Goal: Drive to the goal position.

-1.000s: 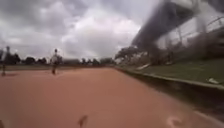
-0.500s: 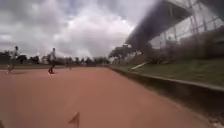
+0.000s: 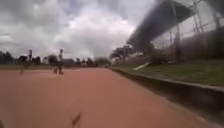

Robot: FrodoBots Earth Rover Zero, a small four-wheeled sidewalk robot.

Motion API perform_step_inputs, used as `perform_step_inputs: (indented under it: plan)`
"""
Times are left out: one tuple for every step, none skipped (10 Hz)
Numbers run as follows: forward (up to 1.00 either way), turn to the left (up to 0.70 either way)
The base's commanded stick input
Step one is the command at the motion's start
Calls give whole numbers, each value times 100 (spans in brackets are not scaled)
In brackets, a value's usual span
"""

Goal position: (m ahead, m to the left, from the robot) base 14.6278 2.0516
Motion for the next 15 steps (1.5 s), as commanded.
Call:
perform_step_inputs:
  plan:
    - [85, 1]
    - [85, 1]
    - [85, 1]
    - [85, 1]
    - [85, 1]
    - [85, 1]
    - [85, 1]
    - [85, 1]
    - [85, 1]
    - [85, 1]
    - [85, 1]
    - [85, 1]
    - [85, 1]
    - [85, 1]
    - [85, 1]
